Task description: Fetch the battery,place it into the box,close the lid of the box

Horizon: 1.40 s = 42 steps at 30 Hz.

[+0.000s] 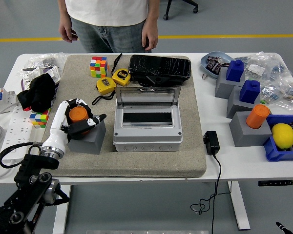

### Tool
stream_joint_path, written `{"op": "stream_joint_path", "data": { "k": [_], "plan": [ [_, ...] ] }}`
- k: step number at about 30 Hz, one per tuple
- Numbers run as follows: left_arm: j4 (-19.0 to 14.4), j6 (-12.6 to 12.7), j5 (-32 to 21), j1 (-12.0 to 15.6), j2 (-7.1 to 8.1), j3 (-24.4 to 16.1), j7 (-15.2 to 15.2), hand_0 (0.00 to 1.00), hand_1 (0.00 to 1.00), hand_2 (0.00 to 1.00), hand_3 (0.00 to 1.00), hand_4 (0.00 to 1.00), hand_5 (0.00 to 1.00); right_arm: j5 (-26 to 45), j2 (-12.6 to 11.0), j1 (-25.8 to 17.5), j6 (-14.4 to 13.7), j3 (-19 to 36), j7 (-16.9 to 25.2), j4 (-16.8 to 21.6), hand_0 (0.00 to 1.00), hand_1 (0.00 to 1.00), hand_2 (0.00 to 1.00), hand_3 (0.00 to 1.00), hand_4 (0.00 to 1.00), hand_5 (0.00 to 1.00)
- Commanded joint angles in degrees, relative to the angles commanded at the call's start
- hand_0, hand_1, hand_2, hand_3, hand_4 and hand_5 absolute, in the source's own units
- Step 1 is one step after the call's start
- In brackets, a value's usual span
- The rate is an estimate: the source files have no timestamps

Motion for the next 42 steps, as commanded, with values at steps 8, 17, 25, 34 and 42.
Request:
{"op": "stream_joint_path", "data": {
  "k": [8,17,25,34,42],
  "plan": [
    [0.8,1.1,-4.9,0.0,0.06,0.5,-1.7,0.055,0.002,0.027,0.043,0.998,0.044,0.1,-0.1,-0.1,-0.1,-0.3,0.0,0.0,0.998,0.862,0.775,0.796,0.998,0.998],
    [0.2,2.1,-5.5,-0.2,0.23,0.7,-2.1,0.038,0.002,0.003,0.011,0.998,0.100,0.1,-0.1,0.0,-0.1,-0.2,0.0,0.0,0.998,0.862,0.774,0.795,0.998,0.998],
    [-1.4,2.9,-4.9,-1.6,0.56,0.1,-2.0,0.037,0.002,0.003,0.011,0.998,0.105,0.4,0.0,0.0,-0.1,-0.2,0.0,0.0,0.998,0.862,0.773,0.795,0.998,0.998],
    [-6.8,4.6,-0.3,-3.3,2.37,1.1,-1.0,0.037,0.002,0.002,0.008,0.998,0.120,1.0,0.0,0.1,-0.2,-0.6,-0.1,-0.3,0.998,0.862,0.774,0.795,0.998,0.998],
    [-14.9,7.6,12.8,-6.3,6.27,8.9,-1.1,0.039,0.002,0.002,0.002,0.998,0.342,1.1,0.0,0.3,-0.2,-0.5,-0.1,-0.3,0.998,0.860,0.773,0.795,0.998,0.998]
  ]
}}
